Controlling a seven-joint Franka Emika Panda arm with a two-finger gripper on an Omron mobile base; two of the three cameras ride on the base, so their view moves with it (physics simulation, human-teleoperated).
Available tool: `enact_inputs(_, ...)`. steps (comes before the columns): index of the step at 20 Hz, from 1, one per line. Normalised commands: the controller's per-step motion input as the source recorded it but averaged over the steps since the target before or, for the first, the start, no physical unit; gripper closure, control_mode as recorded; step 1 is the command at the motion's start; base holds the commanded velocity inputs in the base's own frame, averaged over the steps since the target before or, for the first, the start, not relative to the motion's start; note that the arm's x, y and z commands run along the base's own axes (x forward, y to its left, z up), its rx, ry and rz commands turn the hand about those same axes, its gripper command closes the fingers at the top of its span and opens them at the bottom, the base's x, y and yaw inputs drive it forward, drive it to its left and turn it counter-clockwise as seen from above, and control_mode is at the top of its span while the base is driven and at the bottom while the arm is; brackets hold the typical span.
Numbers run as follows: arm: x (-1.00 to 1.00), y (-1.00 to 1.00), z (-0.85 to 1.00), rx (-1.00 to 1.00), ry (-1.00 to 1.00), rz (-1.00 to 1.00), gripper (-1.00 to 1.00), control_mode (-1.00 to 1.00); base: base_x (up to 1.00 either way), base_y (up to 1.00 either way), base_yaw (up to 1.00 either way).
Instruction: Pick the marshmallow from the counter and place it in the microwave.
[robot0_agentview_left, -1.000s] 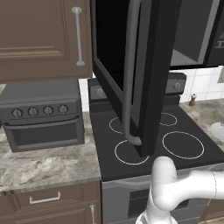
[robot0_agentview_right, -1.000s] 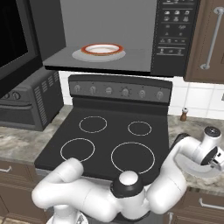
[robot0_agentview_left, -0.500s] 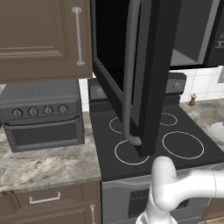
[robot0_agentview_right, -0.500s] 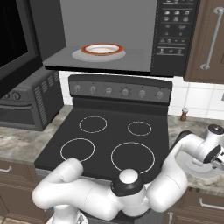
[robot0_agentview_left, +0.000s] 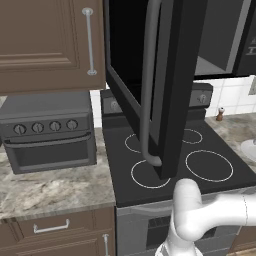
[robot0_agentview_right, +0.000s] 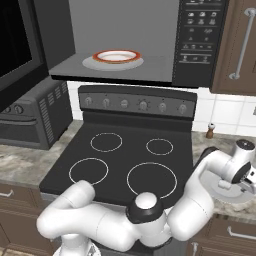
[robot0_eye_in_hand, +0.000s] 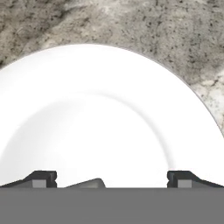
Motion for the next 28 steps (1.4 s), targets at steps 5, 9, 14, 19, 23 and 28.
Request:
enact_inputs(5, -0.07, 0.19, 0.00, 0.00, 0.01, 0.00, -1.00, -1.00, 0.00, 0.00, 0.00)
enact_inputs(9, -0.05, 0.28, 0.00, 0.00, 0.00, 0.00, -1.00, -1.00, 0.00, 0.00, 0.00)
enact_inputs(14, -0.11, 0.25, 0.00, 0.00, 0.00, 0.00, -1.00, -1.00, 0.00, 0.00, 0.00)
enact_inputs(19, -0.09, 0.27, -0.03, 0.00, 0.00, 0.00, -1.00, -1.00, 0.00, 0.00, 0.00)
enact_inputs(23, -0.01, 0.17, -0.13, 0.00, 0.00, 0.00, -1.00, -1.00, 0.00, 0.00, 0.00)
enact_inputs(28, 0.09, 0.09, -0.20, 0.00, 0.00, 0.00, -1.00, -1.00, 0.00, 0.00, 0.00)
